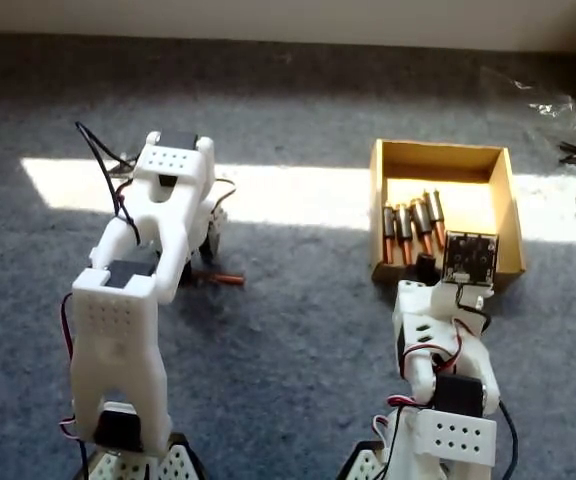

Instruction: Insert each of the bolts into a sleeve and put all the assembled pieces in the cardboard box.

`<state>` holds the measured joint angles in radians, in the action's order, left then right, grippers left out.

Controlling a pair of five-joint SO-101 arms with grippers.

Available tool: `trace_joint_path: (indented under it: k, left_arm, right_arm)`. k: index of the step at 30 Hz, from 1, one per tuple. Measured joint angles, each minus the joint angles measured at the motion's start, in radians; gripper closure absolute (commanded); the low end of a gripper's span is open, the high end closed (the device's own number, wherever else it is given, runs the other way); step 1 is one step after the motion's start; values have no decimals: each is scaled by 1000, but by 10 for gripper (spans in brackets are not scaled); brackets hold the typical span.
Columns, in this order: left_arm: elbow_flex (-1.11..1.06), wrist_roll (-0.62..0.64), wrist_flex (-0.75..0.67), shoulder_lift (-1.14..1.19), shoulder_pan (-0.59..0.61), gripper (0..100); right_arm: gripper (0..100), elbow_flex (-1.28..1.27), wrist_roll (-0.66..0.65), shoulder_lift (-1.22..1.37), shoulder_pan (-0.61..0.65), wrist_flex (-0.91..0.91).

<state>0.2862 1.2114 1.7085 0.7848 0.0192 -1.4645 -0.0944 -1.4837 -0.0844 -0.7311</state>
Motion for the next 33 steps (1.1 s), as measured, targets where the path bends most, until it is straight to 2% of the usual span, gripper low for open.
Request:
trace_joint_path:
  k: [19, 24, 33]
  left_arm:
    - [0, -14, 2, 18, 0, 915]
    - [12, -100, 11, 26, 0, 969]
    - [61, -425, 35, 52, 2, 995]
  right_arm:
    - [993, 0, 0, 0, 0, 0]
    - [993, 0, 0, 0, 0, 0]
    - [993, 0, 0, 0, 0, 0]
